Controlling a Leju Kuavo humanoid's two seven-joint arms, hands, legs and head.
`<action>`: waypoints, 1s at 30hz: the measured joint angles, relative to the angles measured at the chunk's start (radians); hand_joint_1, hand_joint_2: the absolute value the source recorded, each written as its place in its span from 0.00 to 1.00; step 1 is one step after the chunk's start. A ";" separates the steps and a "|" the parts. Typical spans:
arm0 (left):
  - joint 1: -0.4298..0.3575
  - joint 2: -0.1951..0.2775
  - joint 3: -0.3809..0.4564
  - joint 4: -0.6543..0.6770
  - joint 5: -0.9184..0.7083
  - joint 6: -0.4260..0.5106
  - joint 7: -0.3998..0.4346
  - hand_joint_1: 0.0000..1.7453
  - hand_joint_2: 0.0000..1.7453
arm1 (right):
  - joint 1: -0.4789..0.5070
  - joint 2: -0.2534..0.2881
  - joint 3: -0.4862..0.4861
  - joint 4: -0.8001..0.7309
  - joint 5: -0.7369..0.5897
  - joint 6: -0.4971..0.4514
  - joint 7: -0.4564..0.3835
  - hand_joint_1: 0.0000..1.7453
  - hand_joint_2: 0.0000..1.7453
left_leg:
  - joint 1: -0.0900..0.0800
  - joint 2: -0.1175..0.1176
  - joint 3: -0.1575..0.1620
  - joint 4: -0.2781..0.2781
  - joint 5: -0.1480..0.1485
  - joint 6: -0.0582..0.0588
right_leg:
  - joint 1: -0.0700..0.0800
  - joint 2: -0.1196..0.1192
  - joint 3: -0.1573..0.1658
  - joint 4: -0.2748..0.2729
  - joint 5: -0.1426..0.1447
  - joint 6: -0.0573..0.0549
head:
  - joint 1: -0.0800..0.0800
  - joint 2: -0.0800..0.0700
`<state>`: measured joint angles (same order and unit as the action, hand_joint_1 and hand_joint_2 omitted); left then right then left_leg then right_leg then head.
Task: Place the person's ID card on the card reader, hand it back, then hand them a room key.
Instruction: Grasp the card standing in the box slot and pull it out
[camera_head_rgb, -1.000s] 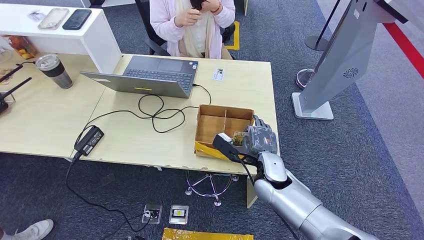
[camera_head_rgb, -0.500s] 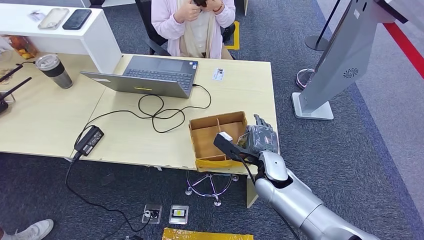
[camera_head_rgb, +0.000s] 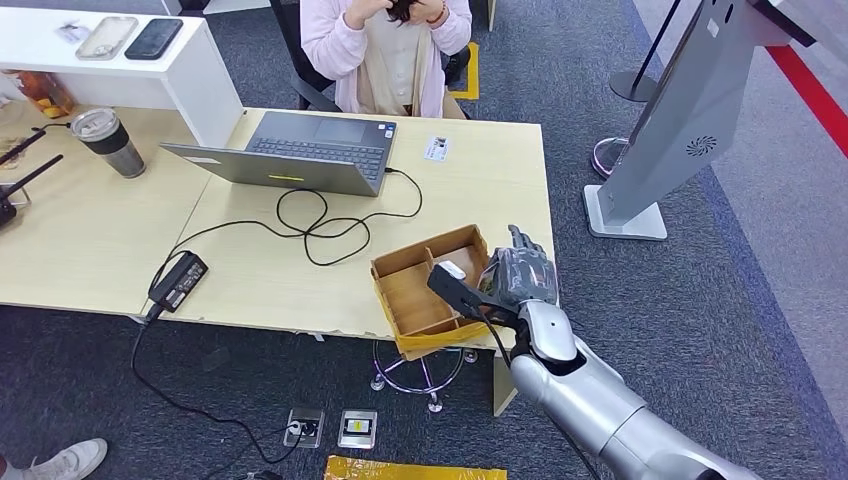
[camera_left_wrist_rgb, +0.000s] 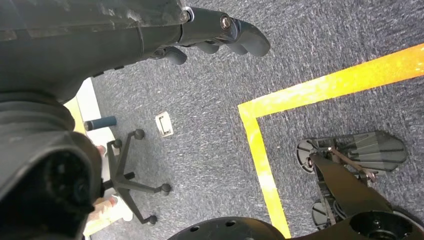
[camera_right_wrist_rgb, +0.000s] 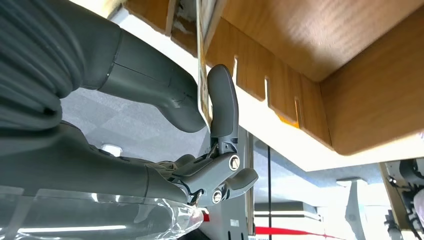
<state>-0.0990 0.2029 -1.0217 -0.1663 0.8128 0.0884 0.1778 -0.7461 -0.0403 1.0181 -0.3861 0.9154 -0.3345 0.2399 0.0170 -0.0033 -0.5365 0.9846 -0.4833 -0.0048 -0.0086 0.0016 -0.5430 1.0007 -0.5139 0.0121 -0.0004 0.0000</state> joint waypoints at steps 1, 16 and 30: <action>0.000 0.000 -0.002 0.000 0.001 -0.001 0.000 0.00 0.00 | -0.004 0.000 0.000 0.000 0.001 -0.005 0.000 1.00 1.00 | 0.000 0.000 0.000 0.000 0.000 0.000 | 0.000 0.000 0.000 0.000 0.000 0.000 | 0.000 0.000; -0.001 0.003 -0.011 0.000 0.001 -0.015 -0.004 0.00 0.00 | -0.182 -0.001 -0.010 -0.126 0.048 -0.017 0.031 1.00 1.00 | 0.000 0.000 0.000 0.000 0.000 0.000 | 0.000 0.000 0.000 0.001 0.000 0.000 | 0.000 0.000; -0.003 0.014 -0.031 0.000 -0.010 -0.026 -0.024 0.00 0.00 | -0.254 0.015 -0.024 -0.220 -0.131 0.081 -0.035 1.00 1.00 | 0.000 0.000 0.000 0.000 0.000 0.000 | 0.000 0.000 0.000 0.001 0.000 0.000 | 0.000 0.000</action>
<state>-0.1016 0.2174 -1.0526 -0.1663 0.8027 0.0621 0.1535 -1.0000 -0.0254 0.9945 -0.6065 0.7842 -0.2532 0.2048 0.0170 -0.0032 -0.5363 0.9847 -0.4832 -0.0049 -0.0085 0.0016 -0.5430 1.0014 -0.5137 0.0119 -0.0005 0.0000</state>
